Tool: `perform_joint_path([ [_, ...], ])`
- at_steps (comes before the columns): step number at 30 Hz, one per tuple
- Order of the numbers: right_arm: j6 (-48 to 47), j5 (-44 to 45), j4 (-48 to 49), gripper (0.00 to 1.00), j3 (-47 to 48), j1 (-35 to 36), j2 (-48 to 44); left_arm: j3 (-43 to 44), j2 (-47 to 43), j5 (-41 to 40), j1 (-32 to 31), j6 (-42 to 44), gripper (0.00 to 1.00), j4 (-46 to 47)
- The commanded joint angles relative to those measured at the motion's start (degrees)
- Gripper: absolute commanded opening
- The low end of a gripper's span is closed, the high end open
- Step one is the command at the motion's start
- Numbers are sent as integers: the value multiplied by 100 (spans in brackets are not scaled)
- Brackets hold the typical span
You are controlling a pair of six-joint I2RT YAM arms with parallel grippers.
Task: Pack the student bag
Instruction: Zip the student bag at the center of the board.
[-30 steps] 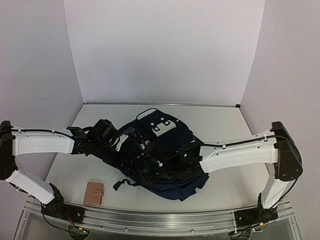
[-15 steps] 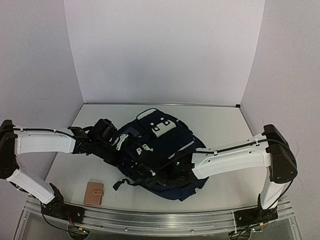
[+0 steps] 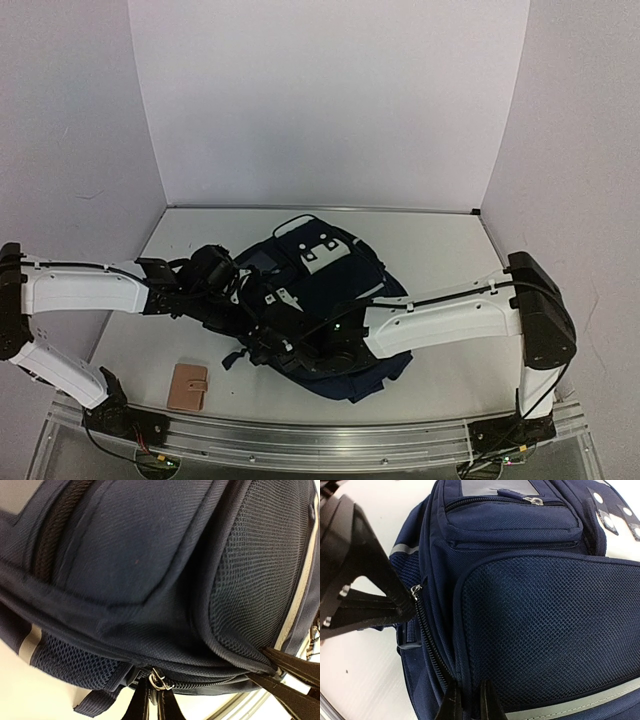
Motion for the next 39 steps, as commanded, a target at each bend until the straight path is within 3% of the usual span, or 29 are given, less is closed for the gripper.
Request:
perform_joint_path([
  [1,234,213,1297,0,40,-403,-7,-107,-490,30,-431,-315,3,-413],
  [4,256,175,1322,0,-115,-399,-104,-55,-519,-214,-393,-184,8,-552],
  [9,280,148,1341,0,-318,-404,-221,-14,-597,47,-343,299,15,-724],
  [12,293,65,1388,0,-355,-404,-245,-235,-784,194,-300,509,27,-524],
  [25,257,-363,1649,0,-423,-402,-276,-803,-1350,713,662,903,45,460],
  [30,257,-497,1733,0,-527,-404,-337,-753,-1154,815,804,1180,46,946],
  [39,257,-652,1836,0,-629,-404,-405,-532,-502,1416,1324,1609,31,1446],
])
